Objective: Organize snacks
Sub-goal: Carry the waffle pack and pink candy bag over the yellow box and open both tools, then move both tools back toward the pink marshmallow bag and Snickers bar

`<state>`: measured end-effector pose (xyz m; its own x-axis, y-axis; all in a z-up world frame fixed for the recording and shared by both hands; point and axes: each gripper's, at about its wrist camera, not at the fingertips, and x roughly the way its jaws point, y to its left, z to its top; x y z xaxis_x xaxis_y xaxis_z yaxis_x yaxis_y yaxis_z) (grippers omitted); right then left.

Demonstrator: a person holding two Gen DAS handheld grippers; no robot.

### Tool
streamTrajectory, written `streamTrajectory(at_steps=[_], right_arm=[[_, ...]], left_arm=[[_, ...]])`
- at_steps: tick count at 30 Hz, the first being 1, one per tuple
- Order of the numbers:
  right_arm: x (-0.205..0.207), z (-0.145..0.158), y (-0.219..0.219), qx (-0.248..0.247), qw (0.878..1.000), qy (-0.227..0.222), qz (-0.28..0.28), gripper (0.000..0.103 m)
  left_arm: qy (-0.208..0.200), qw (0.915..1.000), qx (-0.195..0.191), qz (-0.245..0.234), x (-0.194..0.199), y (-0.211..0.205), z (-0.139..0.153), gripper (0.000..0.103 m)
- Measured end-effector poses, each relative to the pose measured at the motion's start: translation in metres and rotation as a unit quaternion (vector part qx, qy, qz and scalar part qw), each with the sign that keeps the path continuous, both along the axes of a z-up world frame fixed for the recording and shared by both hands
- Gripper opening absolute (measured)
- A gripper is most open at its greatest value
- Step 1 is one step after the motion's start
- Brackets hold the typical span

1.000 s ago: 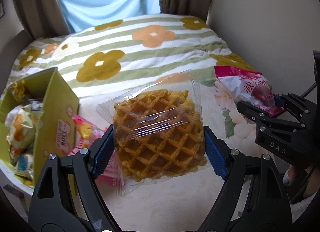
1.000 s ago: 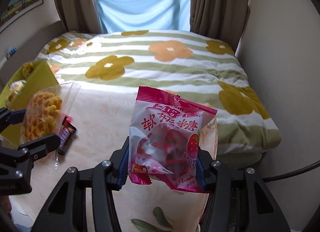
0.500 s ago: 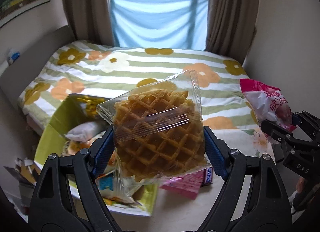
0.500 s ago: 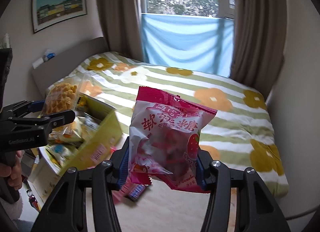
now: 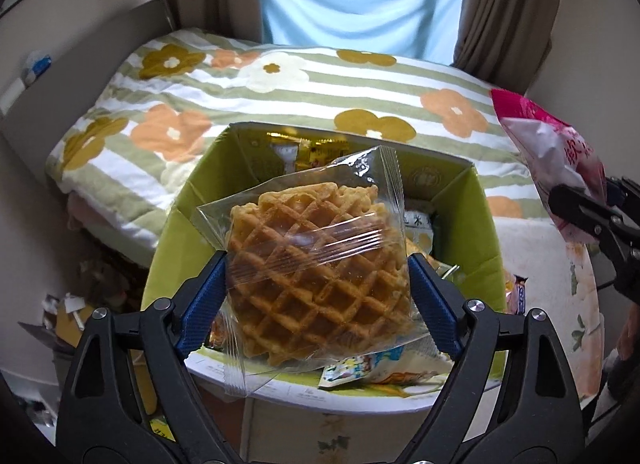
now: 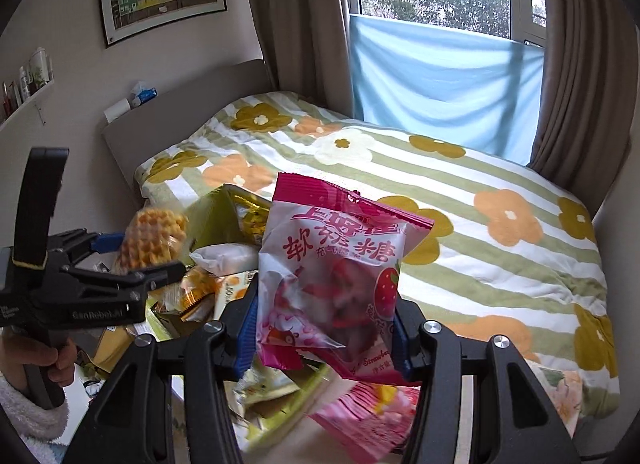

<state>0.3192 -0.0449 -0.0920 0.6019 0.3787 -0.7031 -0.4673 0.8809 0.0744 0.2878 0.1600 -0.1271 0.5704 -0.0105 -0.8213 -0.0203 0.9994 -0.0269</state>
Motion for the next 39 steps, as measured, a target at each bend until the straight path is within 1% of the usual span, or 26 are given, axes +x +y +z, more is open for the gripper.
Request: streamTrajectory(at_steps=[1, 3, 5, 9, 13, 19, 22, 23, 24, 25, 26, 29, 33, 37, 39], right_arm=[[0.002, -0.002, 0.006, 0.0, 1.0, 0.004, -0.004, 0.049], [0.006, -0.008, 0.014, 0.0, 1.0, 0.012, -0.016, 0.049], [0.008, -0.014, 0.02, -0.001, 0.999, 0.023, -0.028, 0.049], [0.007, -0.026, 0.027, -0.006, 0.998, 0.044, -0.048, 0.049], [0.007, -0.033, 0.032, -0.01, 0.996, 0.06, -0.062, 0.049], [0.024, -0.033, 0.039, 0.004, 0.995, 0.071, -0.072, 0.052], [0.033, -0.037, 0.043, 0.025, 0.995, 0.077, -0.065, 0.063], [0.035, -0.039, 0.043, 0.029, 0.994, 0.079, -0.065, 0.07], [0.036, -0.04, 0.044, 0.031, 0.994, 0.08, -0.068, 0.082], [0.035, -0.04, 0.044, 0.031, 0.994, 0.079, -0.07, 0.089], [0.034, -0.04, 0.044, 0.029, 0.994, 0.078, -0.07, 0.101], [0.026, -0.04, 0.041, 0.019, 0.996, 0.066, -0.065, 0.103], [0.021, -0.04, 0.029, 0.023, 0.994, 0.075, -0.07, 0.103], [0.015, -0.032, 0.02, 0.016, 0.995, 0.071, -0.073, 0.103], [0.01, -0.025, 0.015, 0.012, 0.995, 0.06, -0.077, 0.103]], left_arm=[[0.005, 0.9999, 0.006, -0.009, 0.0, 0.003, -0.005, 0.097], [0.007, 0.9995, 0.023, -0.021, 0.0, 0.007, -0.015, 0.102], [0.007, 0.9991, 0.026, -0.034, 0.006, 0.015, -0.023, 0.102], [0.014, 0.9988, 0.004, -0.047, 0.011, 0.027, -0.03, 0.102], [0.015, 0.9982, -0.011, -0.057, 0.013, 0.036, -0.029, 0.102], [0.015, 0.9986, -0.017, -0.048, 0.013, 0.043, -0.029, 0.102], [0.023, 0.9985, -0.028, -0.041, 0.015, 0.046, -0.031, 0.102], [0.024, 0.9985, -0.029, -0.039, 0.015, 0.047, -0.032, 0.102], [0.026, 0.9986, -0.028, -0.037, 0.015, 0.047, -0.032, 0.102], [0.026, 0.9986, -0.026, -0.038, 0.014, 0.046, -0.032, 0.102], [0.026, 0.9987, -0.023, -0.038, 0.013, 0.046, -0.032, 0.102], [0.022, 0.9989, -0.018, -0.038, 0.012, 0.044, -0.031, 0.102], [0.024, 0.9988, -0.022, -0.037, 0.011, 0.04, -0.031, 0.102], [0.021, 0.9987, -0.024, -0.038, 0.009, 0.036, -0.028, 0.102], [0.015, 0.999, -0.021, -0.036, 0.007, 0.035, -0.025, 0.102]])
